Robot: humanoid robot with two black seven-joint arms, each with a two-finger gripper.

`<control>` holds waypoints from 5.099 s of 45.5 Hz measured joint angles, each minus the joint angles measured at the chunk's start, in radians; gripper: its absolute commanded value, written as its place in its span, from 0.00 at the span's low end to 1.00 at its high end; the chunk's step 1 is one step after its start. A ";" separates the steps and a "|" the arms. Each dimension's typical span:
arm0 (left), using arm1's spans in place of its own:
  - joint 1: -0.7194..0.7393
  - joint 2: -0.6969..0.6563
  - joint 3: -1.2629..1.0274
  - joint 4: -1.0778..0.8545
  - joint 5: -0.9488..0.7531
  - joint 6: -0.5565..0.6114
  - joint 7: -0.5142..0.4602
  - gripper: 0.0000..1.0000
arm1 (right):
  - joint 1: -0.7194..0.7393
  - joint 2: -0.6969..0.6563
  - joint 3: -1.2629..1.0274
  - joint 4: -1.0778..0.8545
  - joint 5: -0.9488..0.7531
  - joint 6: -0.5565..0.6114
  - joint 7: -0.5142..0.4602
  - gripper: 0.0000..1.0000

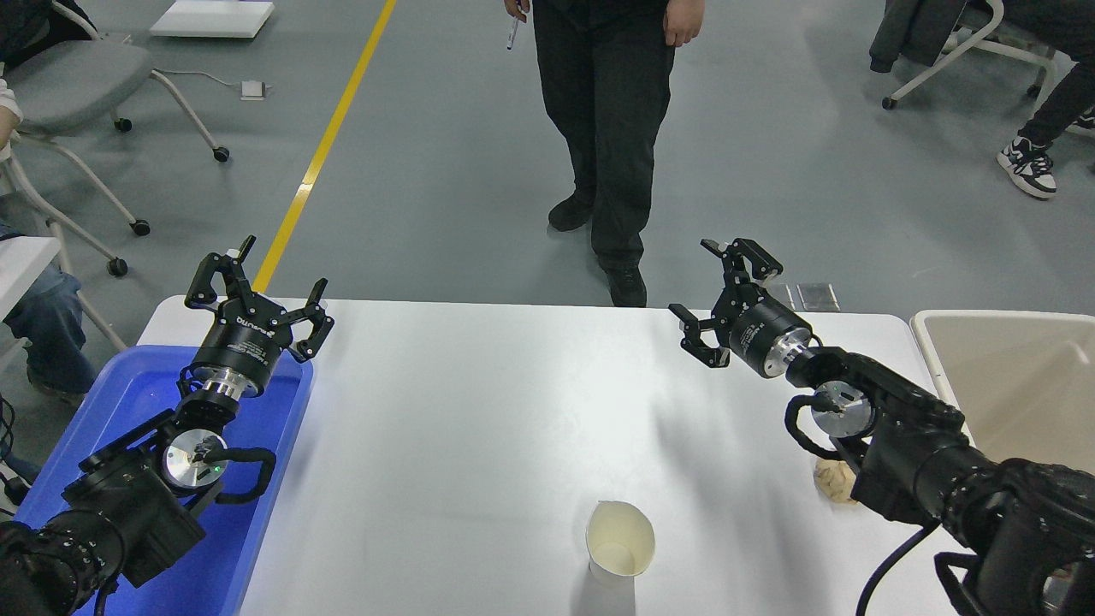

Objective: Dispose of the paper cup in the dustbin

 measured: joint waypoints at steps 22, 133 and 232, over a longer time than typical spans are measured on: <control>0.000 0.000 0.000 0.000 0.001 0.000 0.000 1.00 | -0.045 -0.362 -0.045 0.633 -0.290 -0.110 0.003 1.00; 0.000 0.000 0.000 0.000 0.002 -0.001 0.001 1.00 | -0.303 -0.382 -0.291 0.843 -1.432 -0.709 0.217 0.92; 0.000 0.000 0.000 0.000 0.002 -0.001 0.001 1.00 | -0.216 -0.496 -0.368 0.912 -1.340 -0.745 0.304 0.00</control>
